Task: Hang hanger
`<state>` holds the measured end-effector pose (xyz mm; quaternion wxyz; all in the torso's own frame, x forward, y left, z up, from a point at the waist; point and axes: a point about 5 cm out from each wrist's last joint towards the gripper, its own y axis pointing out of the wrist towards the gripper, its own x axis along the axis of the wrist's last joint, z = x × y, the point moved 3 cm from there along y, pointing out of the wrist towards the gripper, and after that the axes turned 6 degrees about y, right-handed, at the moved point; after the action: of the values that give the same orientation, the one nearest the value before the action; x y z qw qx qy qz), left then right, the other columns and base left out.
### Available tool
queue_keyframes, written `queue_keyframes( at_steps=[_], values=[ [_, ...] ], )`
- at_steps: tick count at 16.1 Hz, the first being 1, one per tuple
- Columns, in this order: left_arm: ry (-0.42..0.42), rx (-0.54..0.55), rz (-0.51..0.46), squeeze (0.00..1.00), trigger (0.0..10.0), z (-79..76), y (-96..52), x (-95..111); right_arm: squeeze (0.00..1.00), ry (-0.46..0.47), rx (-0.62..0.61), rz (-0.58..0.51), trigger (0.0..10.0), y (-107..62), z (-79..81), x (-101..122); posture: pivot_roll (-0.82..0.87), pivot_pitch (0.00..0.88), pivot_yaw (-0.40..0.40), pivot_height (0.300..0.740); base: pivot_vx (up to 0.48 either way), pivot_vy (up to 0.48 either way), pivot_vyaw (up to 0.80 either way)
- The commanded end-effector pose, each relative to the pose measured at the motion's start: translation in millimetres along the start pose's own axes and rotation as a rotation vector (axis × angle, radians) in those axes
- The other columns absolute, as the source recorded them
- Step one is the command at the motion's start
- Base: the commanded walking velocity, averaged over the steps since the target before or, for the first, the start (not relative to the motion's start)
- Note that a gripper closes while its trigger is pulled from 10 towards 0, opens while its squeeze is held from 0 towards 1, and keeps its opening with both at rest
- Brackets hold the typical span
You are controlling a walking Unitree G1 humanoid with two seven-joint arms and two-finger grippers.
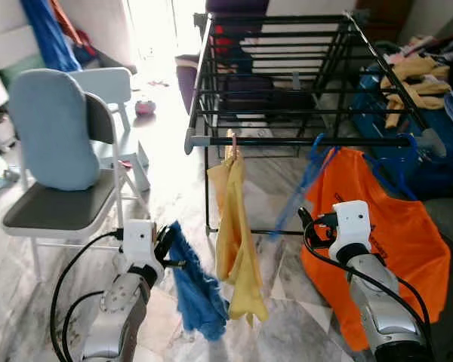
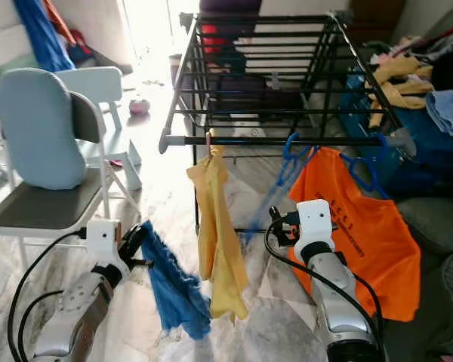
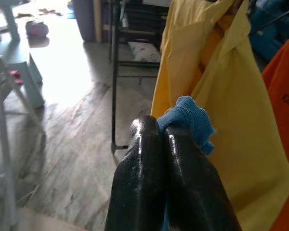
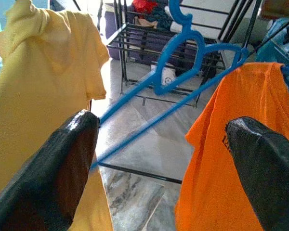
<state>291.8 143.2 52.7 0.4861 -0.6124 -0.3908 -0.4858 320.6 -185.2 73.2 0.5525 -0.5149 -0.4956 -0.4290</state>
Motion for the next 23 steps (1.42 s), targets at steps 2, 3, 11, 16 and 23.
queue_keyframes(
  at_steps=[2, 3, 11, 16, 23],
  values=[
    [0.02, 0.013, -0.022, 0.0, 10.0, 4.4, 1.2, 7.7, 0.0, 0.001, 0.016, -0.014, 10.0, 2.9, 2.9, 6.1, -0.1, 0.0, 0.025, 0.74, 0.0, 0.0, 0.0],
    [0.025, 0.016, -0.017, 0.0, 10.0, 4.7, 1.1, 6.7, 0.0, 0.002, 0.015, -0.02, 10.0, 3.1, 2.9, 7.0, -0.1, 0.0, 0.025, 0.74, 0.0, 0.0, 0.0],
    [0.156, -0.037, -0.051, 0.0, 10.0, 21.4, 10.1, 23.8, 0.0, 0.011, 0.006, 0.054, 10.0, 19.9, 3.1, 4.3, -0.09, 0.0, 0.052, 0.74, 0.0, 0.0, 0.0],
    [0.196, -0.077, -0.049, 0.0, 10.0, 22.2, 14.9, 29.5, 0.0, 0.023, 0.075, 0.153, 10.0, 49.9, 31.2, 2.6, -0.07, 0.0, 0.069, 0.74, 0.0, 0.0, 0.0],
    [0.184, -0.132, -0.017, 0.0, 10.0, 11.5, 11.1, 18.7, 0.0, -0.023, 0.007, 0.254, 10.0, 54.6, 14.0, -15.4, -0.06, 0.0, 0.066, 0.74, 0.0, 0.0, 0.0]
  ],
)
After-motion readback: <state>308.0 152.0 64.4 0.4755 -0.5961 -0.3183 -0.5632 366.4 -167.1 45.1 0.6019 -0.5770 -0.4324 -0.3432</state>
